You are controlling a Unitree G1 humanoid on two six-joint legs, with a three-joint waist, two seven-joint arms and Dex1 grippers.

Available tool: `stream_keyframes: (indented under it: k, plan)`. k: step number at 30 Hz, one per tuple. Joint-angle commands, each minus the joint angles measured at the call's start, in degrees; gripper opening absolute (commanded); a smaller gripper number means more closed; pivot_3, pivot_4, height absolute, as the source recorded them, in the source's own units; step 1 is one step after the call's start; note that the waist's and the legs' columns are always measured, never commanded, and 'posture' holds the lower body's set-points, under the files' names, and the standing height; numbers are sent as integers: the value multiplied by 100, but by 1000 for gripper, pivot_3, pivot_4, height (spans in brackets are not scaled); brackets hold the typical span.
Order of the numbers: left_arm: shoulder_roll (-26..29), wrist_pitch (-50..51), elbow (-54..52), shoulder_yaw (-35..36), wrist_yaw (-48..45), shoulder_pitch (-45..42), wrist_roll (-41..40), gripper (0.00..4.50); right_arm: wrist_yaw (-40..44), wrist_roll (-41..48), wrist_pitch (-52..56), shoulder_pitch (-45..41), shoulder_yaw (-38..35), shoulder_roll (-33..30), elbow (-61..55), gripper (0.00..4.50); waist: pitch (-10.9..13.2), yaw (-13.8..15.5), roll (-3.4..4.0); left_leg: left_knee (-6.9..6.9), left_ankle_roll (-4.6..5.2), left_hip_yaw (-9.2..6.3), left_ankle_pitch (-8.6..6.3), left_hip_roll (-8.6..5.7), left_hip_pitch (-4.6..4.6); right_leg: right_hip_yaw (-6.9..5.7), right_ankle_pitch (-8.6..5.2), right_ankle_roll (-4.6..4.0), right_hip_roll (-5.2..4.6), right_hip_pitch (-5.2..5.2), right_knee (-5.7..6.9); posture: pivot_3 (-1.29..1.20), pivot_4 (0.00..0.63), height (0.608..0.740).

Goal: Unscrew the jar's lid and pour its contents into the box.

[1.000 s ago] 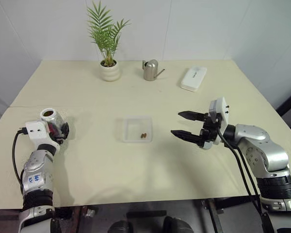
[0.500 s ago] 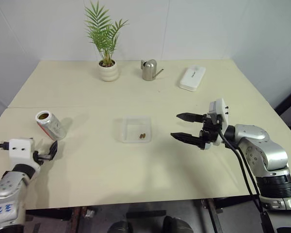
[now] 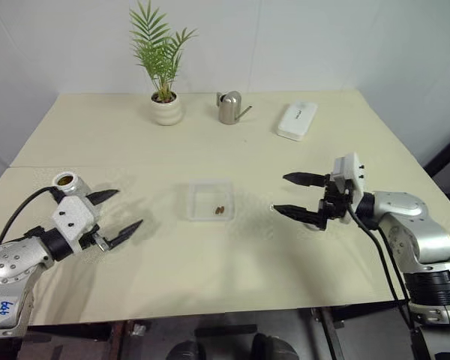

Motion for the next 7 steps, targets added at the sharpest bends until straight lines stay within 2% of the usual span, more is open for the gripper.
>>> stream_keyframes:
  k: [1,7]
  plan:
    - [105,-111,254,56,-349,-246,-171,4490,-36,83,-18,151,-231,-131,-223,4500,0,-5,0,0,0,3,0,3,2,1,0,0,4,0,0,0,150,740]
    - [6,63,201,100,-405,-412,-291,4490,-207,26,-167,230,-316,-128,-303,4500,1,2,1,2,2,7,1,6,4,4,0,-1,6,0,3,0,150,740]
